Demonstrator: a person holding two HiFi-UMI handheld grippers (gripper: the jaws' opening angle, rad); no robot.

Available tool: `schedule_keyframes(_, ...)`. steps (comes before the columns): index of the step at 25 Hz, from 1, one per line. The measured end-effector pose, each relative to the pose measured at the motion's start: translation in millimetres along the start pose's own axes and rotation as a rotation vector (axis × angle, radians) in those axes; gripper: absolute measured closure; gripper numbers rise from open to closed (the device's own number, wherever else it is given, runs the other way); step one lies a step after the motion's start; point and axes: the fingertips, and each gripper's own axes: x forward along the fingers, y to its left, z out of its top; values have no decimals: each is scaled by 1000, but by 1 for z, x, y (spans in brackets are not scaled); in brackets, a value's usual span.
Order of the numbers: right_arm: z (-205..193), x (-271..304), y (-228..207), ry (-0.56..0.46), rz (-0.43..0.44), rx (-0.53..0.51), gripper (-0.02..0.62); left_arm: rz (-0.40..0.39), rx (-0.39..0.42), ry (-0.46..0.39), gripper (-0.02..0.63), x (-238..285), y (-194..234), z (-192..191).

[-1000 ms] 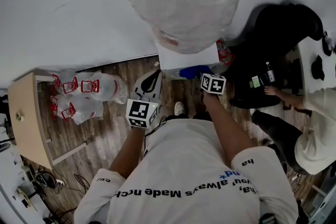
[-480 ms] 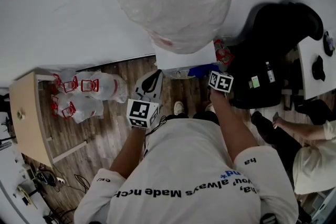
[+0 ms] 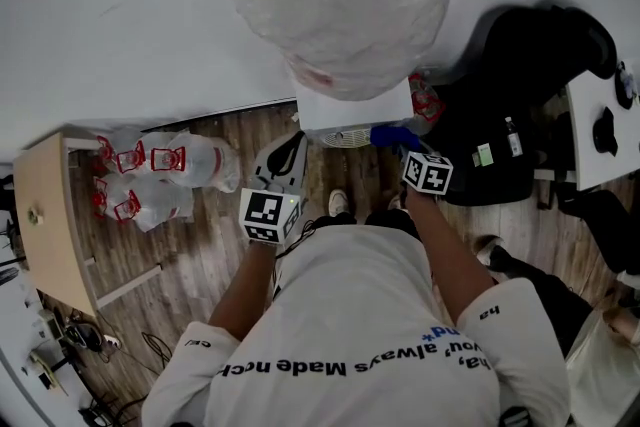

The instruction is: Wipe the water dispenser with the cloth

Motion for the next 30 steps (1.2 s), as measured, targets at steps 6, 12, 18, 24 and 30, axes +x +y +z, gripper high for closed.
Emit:
schedule_keyframes(6, -31, -10, 88, 32, 202, 95, 518, 30, -17, 4, 588, -15, 18, -10)
schedule_keyframes(12, -55, 27, 161, 105, 310, 89, 518, 69, -38, 24, 588, -35, 42, -24)
schedule_keyframes(18, -75, 78, 215, 160, 368, 81, 519, 106, -53, 40, 588, -52, 56, -35)
schedule_keyframes(24, -74, 120, 220, 173, 301, 129, 520, 131, -57, 50, 588, -61, 65, -38)
schedule_keyframes(30, -70, 133, 211, 166, 272, 130, 520, 136, -57, 64, 588, -63, 68, -43)
